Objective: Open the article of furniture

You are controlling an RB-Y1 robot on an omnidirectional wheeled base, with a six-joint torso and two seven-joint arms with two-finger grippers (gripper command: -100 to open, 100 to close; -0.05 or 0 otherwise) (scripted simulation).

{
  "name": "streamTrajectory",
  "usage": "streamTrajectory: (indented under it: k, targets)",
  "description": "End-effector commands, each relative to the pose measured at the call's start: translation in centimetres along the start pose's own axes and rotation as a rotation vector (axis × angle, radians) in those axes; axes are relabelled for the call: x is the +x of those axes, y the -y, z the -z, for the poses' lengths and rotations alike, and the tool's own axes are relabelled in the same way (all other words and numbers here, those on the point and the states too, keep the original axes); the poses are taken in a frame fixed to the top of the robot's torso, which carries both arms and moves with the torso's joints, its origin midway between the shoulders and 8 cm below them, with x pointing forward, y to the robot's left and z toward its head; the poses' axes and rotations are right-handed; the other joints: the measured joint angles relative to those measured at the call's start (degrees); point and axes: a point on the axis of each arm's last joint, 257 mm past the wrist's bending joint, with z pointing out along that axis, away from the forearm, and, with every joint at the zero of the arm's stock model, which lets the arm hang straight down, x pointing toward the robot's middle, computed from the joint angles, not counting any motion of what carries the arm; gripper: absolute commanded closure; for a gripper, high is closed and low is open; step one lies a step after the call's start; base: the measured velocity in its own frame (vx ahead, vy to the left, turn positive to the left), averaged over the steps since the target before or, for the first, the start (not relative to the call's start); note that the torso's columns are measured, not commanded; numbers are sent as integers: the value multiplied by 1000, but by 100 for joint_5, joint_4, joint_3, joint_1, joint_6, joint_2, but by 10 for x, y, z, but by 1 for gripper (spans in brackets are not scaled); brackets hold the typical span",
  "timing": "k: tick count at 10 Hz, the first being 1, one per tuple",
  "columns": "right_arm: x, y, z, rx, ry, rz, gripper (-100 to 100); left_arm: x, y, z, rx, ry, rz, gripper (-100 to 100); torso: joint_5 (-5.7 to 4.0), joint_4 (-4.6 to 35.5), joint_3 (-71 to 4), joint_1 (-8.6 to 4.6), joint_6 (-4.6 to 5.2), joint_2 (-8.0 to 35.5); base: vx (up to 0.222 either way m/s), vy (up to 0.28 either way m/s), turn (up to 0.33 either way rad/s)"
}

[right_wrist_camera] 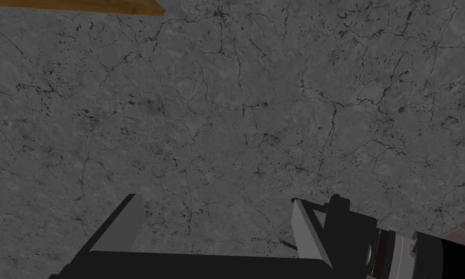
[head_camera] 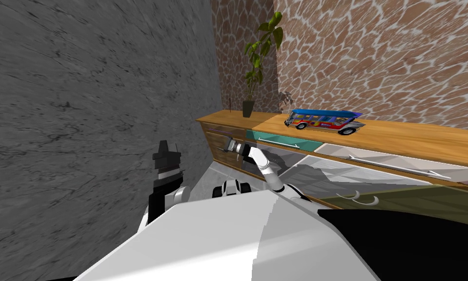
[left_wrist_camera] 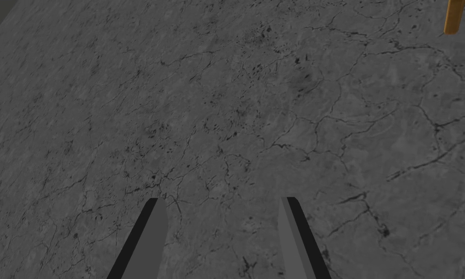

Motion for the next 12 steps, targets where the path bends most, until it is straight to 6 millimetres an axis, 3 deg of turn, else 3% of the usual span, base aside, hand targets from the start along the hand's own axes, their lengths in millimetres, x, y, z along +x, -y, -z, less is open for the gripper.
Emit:
streamTrajectory:
  k: [1,12]
  targets:
    - [9,-6,-13,-43,-35,67,-100,0,0,0,0,0,0,0,1,0,1,3,0,1,14,-17,-35]
    - [49,-10,-44,-171,-208,361,-100,0,0,0,0,0,0,0,1,1,1,1,0,2,13,-18,-20]
